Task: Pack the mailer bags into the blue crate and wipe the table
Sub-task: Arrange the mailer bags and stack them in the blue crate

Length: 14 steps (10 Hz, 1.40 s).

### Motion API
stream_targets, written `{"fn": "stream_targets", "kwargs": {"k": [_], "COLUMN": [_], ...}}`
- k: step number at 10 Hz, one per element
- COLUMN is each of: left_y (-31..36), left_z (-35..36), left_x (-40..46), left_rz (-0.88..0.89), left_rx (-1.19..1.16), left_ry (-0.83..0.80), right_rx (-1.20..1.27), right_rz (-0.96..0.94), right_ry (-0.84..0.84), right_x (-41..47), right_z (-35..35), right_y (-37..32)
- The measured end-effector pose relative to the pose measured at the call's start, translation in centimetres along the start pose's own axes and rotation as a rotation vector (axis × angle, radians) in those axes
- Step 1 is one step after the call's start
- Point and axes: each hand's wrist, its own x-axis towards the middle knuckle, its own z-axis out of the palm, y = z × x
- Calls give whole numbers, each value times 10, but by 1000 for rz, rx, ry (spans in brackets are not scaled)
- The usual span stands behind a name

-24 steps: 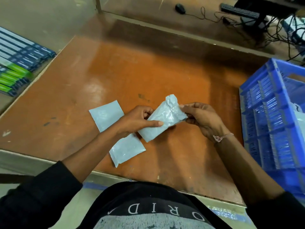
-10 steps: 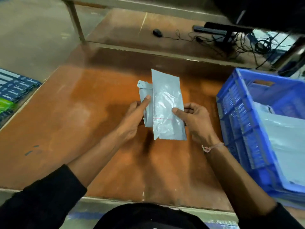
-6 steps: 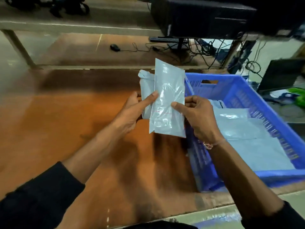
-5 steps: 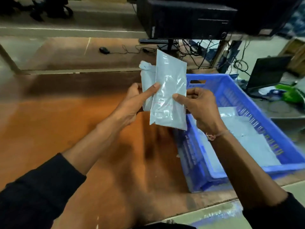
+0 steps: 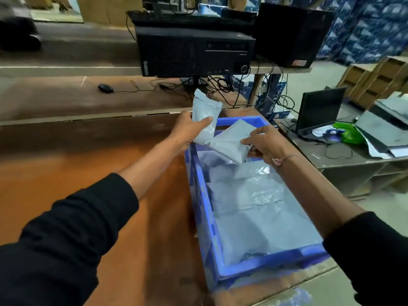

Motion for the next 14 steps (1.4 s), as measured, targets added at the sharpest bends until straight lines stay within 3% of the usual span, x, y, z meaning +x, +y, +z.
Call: {"fn": "stream_targets", "kwargs": {"k": [2,4,5,6,8,9,10,11,12,13,14], "left_y": [5,3,0,-4,-10,-14,-17,-18,-17,-14,-12], "left_z": [-4,-7,-5,-3,1,1,2,6,11,16,22], "left_x": [12,29,34,39,46,49,51,52,52,57,63], "left_rz": [63,82,76,71,63,60,49,62,87,75,142], "left_rx": [176,227,223,197,163,146,110,122,139,214,307], "left_ry": [101,158,147,125,120,115,103,93,45,-44,-174], "right_rx": [0,-208,-415,-430,-1015,-1160,-1207,-1219,-1083,-762,-227], "right_rz": [124,90,69,107,-158,-317,-314,-280,-307,-379,-356], "right_ry": [56,-18,-168,-255,-92,-184,-364,-500,-445,-91,28], "right_x": [61,82,90,89,112,119,121,126,130,140,142], "right_z": [15,34,49,52,31,29,32,30,19,6,-12], "right_y": [28,34,37,37,48,53,61,74,70,53,26]}}
